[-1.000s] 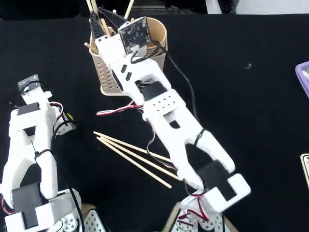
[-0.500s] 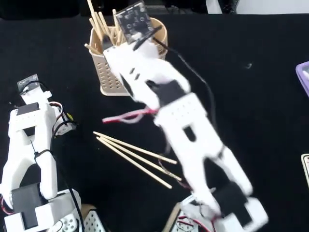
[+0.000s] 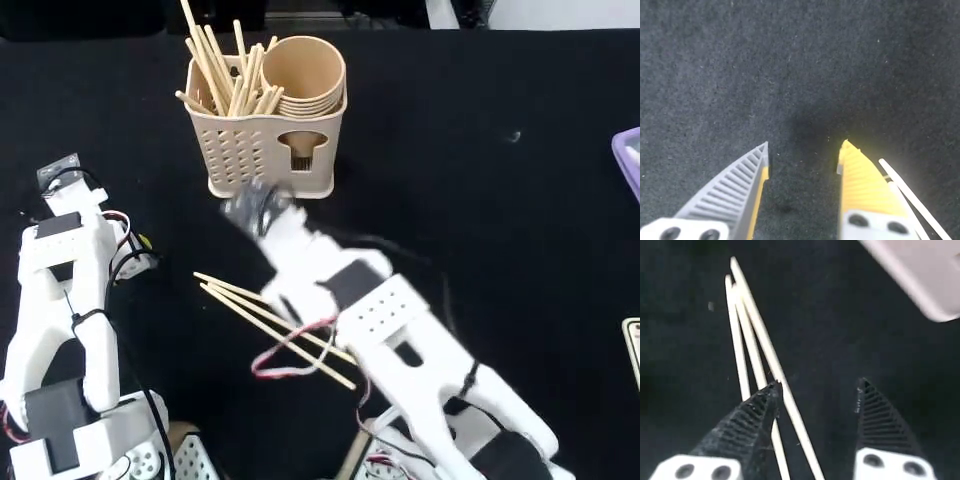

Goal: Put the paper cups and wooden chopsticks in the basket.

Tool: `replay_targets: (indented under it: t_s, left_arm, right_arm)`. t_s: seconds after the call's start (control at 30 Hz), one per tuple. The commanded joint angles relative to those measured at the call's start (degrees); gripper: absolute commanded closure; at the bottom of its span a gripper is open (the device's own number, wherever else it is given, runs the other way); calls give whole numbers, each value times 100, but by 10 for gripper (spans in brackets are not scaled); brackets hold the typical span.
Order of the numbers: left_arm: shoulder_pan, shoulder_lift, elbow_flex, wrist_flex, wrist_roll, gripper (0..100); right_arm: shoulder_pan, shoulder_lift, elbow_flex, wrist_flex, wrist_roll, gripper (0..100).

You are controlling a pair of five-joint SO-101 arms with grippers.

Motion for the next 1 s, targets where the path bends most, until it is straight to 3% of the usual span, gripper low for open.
replay_targets:
  t_s: [0.0, 0.5, 0.57, 0.67, 0.8, 0.97]
  left_arm:
    - [-48, -220, -75, -53, -44, 777]
    - [-48, -220, -57, -53, -44, 777]
    - [-48, -220, -57, -53, -44, 777]
    - [-48, -220, -57, -53, -44, 777]
    - [-48, -220, -57, -53, -44, 777]
    - [-48, -220, -57, -53, -44, 777]
  right_arm:
    - [-343, 338, 321, -580, 255, 762]
    - [-448, 2967, -1007, -536, 281, 764]
    - [-448, 3081, -1138, -422, 281, 809]
    - [-448, 3108, -1235, -413, 422, 986]
    - [-404, 3108, -1218, -387, 985, 989]
    - [0, 2580, -1244, -202, 1037, 988]
